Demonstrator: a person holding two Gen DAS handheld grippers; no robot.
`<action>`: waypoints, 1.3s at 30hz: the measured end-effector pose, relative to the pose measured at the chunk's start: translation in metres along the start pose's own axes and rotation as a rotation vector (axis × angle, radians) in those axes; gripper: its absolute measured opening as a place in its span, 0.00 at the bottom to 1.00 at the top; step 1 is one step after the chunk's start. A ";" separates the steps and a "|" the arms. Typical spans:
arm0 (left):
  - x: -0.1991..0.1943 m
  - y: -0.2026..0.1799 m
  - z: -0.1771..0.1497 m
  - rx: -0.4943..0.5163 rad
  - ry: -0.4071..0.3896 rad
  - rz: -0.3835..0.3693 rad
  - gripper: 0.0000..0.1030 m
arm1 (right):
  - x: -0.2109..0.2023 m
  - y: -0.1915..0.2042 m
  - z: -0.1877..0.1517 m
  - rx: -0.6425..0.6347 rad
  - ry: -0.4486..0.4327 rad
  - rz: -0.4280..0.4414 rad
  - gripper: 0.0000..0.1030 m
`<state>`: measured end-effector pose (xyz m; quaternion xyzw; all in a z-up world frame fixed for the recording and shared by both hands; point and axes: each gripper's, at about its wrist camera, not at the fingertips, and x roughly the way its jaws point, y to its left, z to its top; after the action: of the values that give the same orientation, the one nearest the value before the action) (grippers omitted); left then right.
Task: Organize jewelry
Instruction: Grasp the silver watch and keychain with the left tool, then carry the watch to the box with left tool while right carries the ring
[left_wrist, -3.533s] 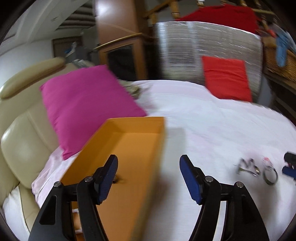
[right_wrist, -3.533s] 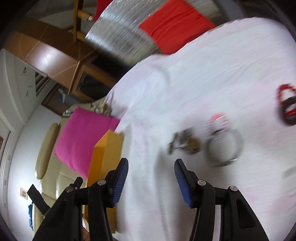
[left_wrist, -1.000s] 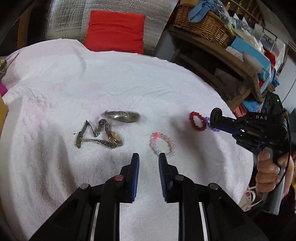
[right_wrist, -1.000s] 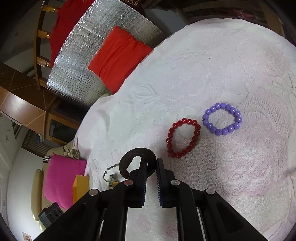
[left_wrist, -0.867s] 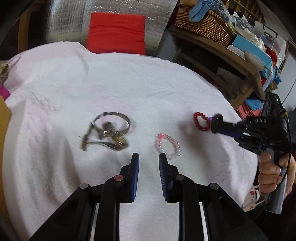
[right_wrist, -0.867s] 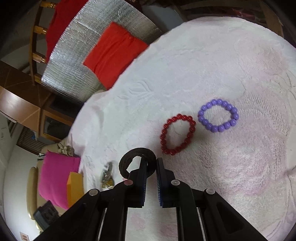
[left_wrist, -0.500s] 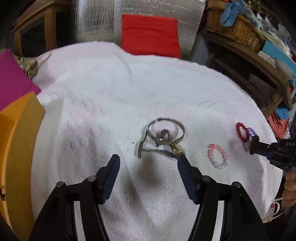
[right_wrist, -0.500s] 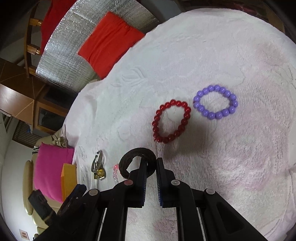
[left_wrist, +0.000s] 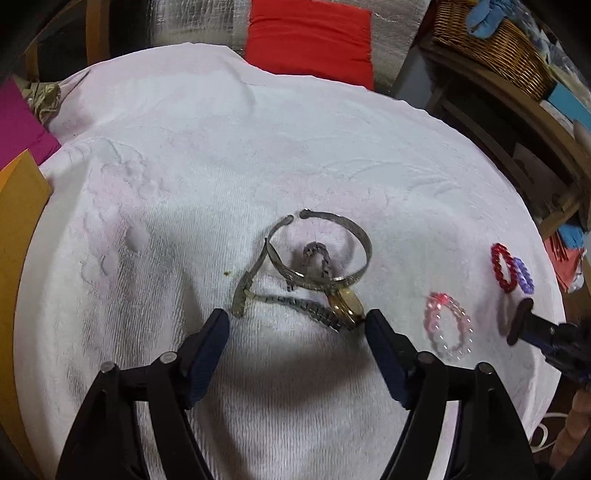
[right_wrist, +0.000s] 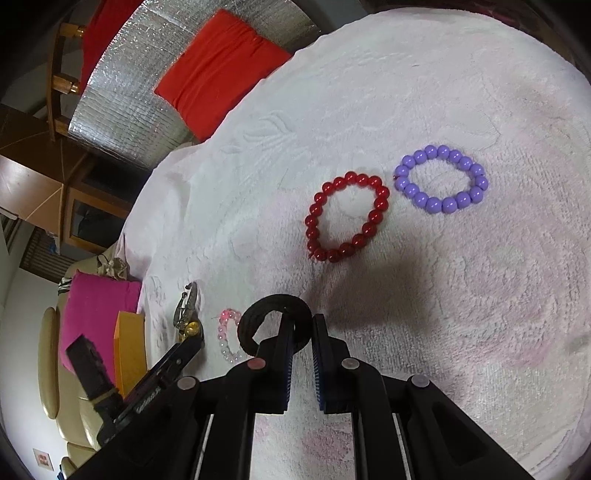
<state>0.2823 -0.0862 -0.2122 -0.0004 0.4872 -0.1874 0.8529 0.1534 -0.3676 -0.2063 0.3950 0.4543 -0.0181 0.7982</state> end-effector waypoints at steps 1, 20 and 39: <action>0.001 0.000 0.001 -0.004 -0.006 -0.001 0.76 | 0.000 0.001 -0.001 -0.002 0.001 0.000 0.11; -0.052 0.010 -0.019 0.105 -0.023 -0.095 0.13 | 0.009 0.019 -0.008 -0.033 0.014 0.009 0.11; -0.127 0.061 -0.012 0.032 -0.259 -0.201 0.06 | 0.005 0.058 -0.020 -0.102 -0.061 0.125 0.11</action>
<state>0.2344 0.0138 -0.1238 -0.0598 0.3676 -0.2779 0.8855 0.1647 -0.3132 -0.1798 0.3809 0.4046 0.0431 0.8303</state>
